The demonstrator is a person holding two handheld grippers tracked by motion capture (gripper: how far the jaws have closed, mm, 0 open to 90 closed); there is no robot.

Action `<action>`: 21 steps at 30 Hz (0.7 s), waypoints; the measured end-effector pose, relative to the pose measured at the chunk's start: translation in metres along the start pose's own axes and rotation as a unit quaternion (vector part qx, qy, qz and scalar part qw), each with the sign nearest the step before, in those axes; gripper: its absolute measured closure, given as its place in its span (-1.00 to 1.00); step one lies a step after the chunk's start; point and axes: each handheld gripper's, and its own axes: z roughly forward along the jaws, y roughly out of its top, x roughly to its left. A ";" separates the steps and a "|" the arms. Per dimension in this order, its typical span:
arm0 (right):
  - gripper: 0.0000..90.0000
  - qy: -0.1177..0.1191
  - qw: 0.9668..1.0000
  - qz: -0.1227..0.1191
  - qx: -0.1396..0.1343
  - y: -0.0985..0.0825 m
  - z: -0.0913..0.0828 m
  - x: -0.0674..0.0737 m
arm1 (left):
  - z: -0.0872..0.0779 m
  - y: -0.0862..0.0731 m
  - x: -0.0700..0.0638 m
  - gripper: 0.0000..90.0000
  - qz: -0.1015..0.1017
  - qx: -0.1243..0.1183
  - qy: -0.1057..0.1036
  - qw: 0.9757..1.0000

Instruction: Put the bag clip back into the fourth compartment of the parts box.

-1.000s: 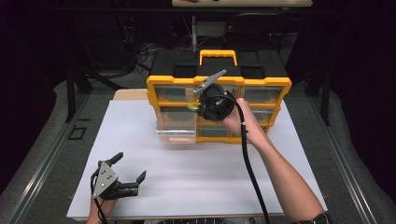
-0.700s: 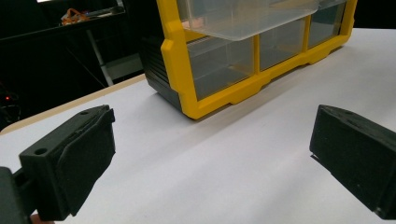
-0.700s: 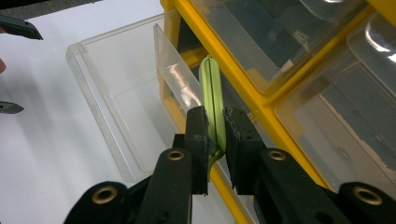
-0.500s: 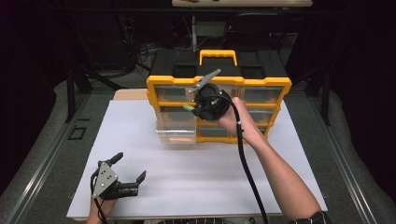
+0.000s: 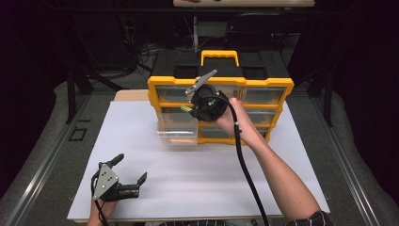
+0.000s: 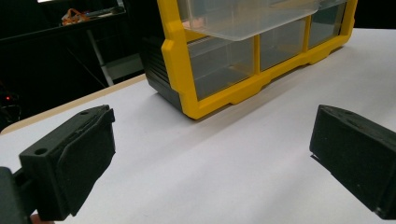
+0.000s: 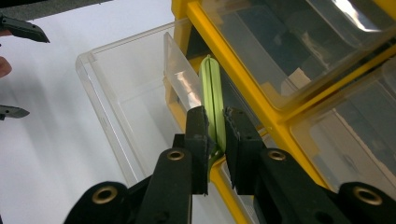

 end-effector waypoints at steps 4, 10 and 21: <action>0.78 0.002 1.000 -0.002 0.001 0.002 0.003 0.002 | 0.000 0.000 0.000 -0.99 0.000 0.000 0.000 1.000; 0.78 0.005 1.000 -0.004 0.004 0.003 0.007 0.004 | 0.000 0.000 0.000 -0.99 0.000 0.000 0.000 1.000; 0.78 0.011 1.000 -0.010 0.007 0.005 0.014 0.008 | 0.000 0.000 0.000 -0.99 0.000 0.001 0.000 1.000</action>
